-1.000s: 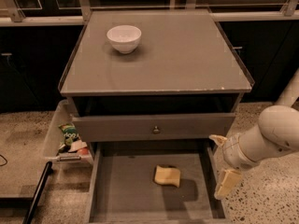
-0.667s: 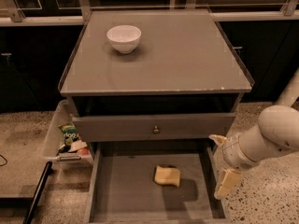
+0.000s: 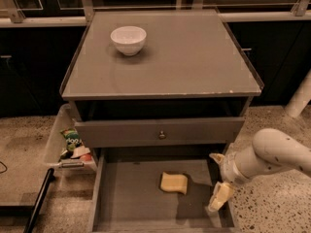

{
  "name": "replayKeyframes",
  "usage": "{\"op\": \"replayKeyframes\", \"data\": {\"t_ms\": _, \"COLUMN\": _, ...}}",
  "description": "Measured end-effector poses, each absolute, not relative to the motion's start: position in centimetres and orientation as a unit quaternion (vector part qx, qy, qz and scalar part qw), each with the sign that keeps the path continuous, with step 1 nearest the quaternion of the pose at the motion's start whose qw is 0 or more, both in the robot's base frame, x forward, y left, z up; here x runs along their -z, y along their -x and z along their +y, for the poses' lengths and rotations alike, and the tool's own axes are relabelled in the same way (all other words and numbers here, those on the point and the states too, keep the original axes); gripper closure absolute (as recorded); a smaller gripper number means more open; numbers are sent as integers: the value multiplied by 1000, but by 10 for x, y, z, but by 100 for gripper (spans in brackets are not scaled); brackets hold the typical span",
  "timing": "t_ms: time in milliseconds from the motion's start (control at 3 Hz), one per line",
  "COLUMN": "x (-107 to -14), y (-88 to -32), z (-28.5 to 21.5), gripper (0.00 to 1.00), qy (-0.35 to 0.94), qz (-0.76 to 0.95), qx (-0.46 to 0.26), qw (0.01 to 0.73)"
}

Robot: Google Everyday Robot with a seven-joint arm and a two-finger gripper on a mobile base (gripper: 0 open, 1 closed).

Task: Pick sponge from middle drawer and place on counter

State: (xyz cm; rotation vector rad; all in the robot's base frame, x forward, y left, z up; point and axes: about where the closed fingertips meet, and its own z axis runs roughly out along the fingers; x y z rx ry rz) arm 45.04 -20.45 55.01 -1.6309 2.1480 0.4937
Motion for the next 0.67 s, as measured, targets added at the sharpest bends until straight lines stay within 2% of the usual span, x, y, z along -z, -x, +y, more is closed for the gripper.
{"op": "replayKeyframes", "data": {"t_ms": 333, "x": -475, "y": -460, "z": -175, "gripper": 0, "qy": 580, "qz": 759, "qx": -192, "qw": 224}}
{"op": "replayKeyframes", "data": {"t_ms": 667, "x": -475, "y": -460, "z": -175, "gripper": 0, "qy": 580, "qz": 759, "qx": -192, "qw": 224}}
